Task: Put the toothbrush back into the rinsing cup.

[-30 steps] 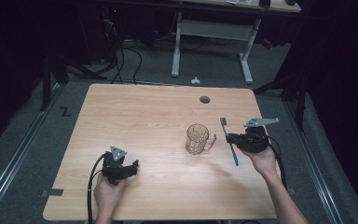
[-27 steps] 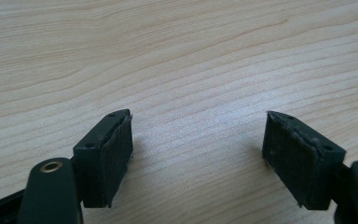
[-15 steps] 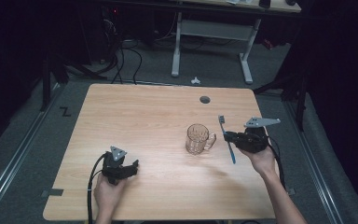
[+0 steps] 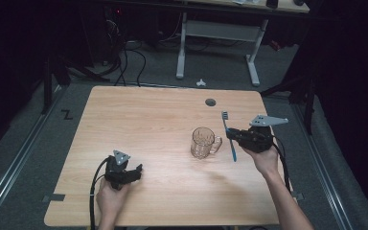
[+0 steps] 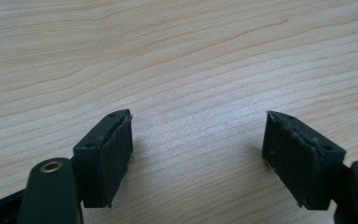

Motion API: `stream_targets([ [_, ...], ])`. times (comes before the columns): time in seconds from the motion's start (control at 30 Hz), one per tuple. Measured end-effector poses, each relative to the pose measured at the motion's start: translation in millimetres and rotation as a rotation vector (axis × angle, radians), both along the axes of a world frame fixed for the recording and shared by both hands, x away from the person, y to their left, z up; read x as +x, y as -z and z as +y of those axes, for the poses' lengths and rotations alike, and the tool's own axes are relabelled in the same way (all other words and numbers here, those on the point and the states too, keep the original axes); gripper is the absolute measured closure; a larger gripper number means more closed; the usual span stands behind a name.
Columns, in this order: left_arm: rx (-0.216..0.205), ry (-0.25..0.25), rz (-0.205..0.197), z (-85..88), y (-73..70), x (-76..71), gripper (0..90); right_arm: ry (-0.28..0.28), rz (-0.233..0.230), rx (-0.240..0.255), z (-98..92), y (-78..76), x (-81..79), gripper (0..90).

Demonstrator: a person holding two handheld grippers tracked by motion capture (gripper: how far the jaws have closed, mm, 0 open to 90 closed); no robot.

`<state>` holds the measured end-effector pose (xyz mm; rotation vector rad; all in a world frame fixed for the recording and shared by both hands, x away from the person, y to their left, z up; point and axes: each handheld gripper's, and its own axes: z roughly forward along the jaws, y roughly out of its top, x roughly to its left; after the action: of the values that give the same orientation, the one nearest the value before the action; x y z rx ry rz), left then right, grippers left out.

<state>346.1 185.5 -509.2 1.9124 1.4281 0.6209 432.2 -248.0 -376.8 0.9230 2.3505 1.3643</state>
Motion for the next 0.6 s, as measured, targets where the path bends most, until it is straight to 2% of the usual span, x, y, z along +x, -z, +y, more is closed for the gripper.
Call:
stream_targets([
  [0.6,-0.001,0.000,0.000,0.0,0.0,0.0,24.9,0.010,-0.024,0.021,11.8,-13.6,12.2,79.6],
])
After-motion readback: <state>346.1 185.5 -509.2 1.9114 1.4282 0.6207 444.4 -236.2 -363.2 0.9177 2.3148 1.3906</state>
